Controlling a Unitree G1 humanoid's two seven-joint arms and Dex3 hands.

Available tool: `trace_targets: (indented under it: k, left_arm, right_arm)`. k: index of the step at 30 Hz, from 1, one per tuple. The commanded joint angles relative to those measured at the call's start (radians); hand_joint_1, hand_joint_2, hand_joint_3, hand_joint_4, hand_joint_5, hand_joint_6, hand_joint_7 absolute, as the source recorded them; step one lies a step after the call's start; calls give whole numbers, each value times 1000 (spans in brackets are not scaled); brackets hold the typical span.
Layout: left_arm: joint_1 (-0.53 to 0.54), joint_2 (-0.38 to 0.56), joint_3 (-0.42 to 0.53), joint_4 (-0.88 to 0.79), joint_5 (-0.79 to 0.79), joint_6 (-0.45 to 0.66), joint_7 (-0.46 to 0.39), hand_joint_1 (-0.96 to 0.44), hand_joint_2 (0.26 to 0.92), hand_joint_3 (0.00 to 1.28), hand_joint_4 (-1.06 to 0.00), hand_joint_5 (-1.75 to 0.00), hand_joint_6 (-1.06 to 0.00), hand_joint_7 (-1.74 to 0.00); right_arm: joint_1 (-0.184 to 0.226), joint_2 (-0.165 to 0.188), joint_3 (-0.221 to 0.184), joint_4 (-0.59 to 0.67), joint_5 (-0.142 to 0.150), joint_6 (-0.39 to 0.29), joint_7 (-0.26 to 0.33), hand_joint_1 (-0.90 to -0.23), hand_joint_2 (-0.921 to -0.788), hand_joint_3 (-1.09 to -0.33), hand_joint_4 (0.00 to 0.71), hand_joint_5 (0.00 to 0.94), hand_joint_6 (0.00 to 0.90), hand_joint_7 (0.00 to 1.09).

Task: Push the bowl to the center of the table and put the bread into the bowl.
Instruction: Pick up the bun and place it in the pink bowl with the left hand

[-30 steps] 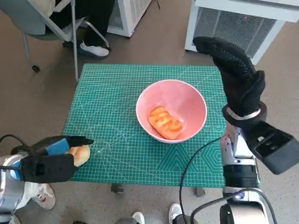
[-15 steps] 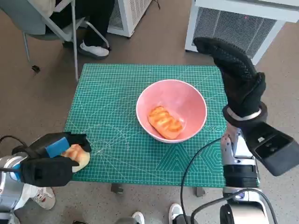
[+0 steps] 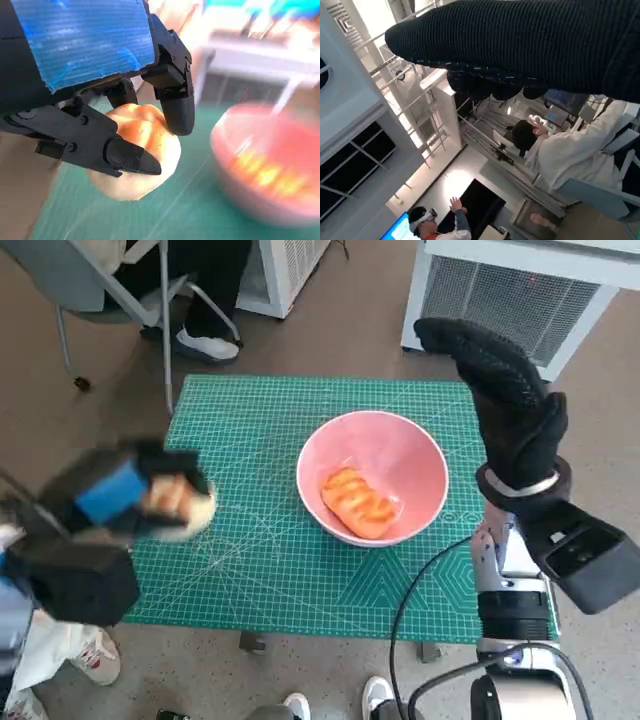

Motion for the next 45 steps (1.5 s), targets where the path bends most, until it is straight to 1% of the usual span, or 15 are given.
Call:
trace_targets:
  k: [1, 9, 15, 20, 25, 27, 29, 30, 31, 32, 34, 35, 38, 41, 45]
  left_arm:
    - [-119, -70, -62, -4, 15, -8, 32, 1, 920, 150, -508, -1300, -617, -1238]
    - [-339, -201, -197, 115, 87, -85, 72, 1, 920, 145, -523, -1255, -614, -1271]
    - [-504, -322, -299, 329, 135, -211, 106, 0, 920, 129, -557, -1225, -615, -1265]
    - [-575, -400, -351, 491, 182, -269, 157, 1, 920, 113, -577, -1205, -633, -1244]
    - [-615, -466, -391, 621, 209, -265, 168, 1, 920, 106, -583, -1222, -641, -1209]
    - [-620, -490, -400, 655, 212, -244, 164, 1, 921, 132, -553, -1231, -612, -1255]
    - [-623, -508, -407, 684, 215, -227, 158, 1, 921, 190, -477, -1281, -562, -1329]
    - [-624, -514, -411, 697, 218, -220, 155, -123, 921, 223, -446, -1014, -517, -1382]
    - [-627, -522, -420, 715, 222, -212, 146, -203, 921, 245, -477, -747, -489, -1415]
    - [-629, -527, -427, 727, 225, -206, 140, -184, 905, 236, -458, -618, -437, -1271]
    - [-631, -536, -439, 752, 230, -201, 126, -157, 900, 144, -395, -261, -395, -711]
    - [-631, -538, -444, 761, 231, -199, 119, -174, 906, 103, -345, -167, -380, -530]
    - [-628, -542, -456, 778, 229, -187, 90, -237, 913, 51, -223, -54, -325, -288]
    - [-623, -540, -463, 778, 224, -171, 55, -306, 918, 32, -120, -17, -264, -180]
    - [-618, -535, -461, 775, 220, -157, 36, -360, 920, 27, -56, -4, -224, -127]
  right_arm:
    - [3, 2, -2, 20, 9, 3, 17, -561, -921, -792, 228, 36, -1, 587]
    - [-4, 2, -2, 34, 2, -9, 16, -560, -921, -787, 232, 38, -1, 590]
    - [-4, 4, -2, 36, 2, -11, 13, -555, -921, -789, 234, 40, -1, 589]
    - [-2, 4, -2, 36, -5, -16, 8, -549, -921, -790, 235, 40, -1, 590]
    - [6, 3, -2, 28, -3, -16, 10, -549, -921, -793, 234, 40, -1, 589]
    - [8, 2, -2, 24, -1, -15, 11, -555, -921, -793, 233, 40, -1, 589]
    - [11, 1, -1, 19, -1, -13, 11, -560, -921, -794, 233, 39, -1, 589]
    - [12, 1, -1, 17, -1, -12, 10, -561, -921, -796, 231, 39, -1, 588]
    - [14, 1, -1, 14, -2, -12, 8, -561, -921, -798, 230, 39, -1, 588]
    - [16, 1, -1, 12, -3, -12, 7, -561, -921, -799, 230, 39, -1, 588]
    - [19, 1, -1, 6, -6, -12, 3, -561, -921, -803, 228, 39, -1, 587]
    - [20, 0, -1, 5, -8, -12, 2, -561, -921, -804, 227, 38, -1, 586]
    - [22, -2, -2, 1, -13, -14, -3, -561, -921, -807, 226, 39, -1, 585]
    - [24, -3, -4, -6, -18, -12, -10, -562, -921, -809, 225, 39, -1, 583]
    - [27, -5, -5, -20, -21, -5, -19, -563, -921, -809, 224, 40, -1, 582]
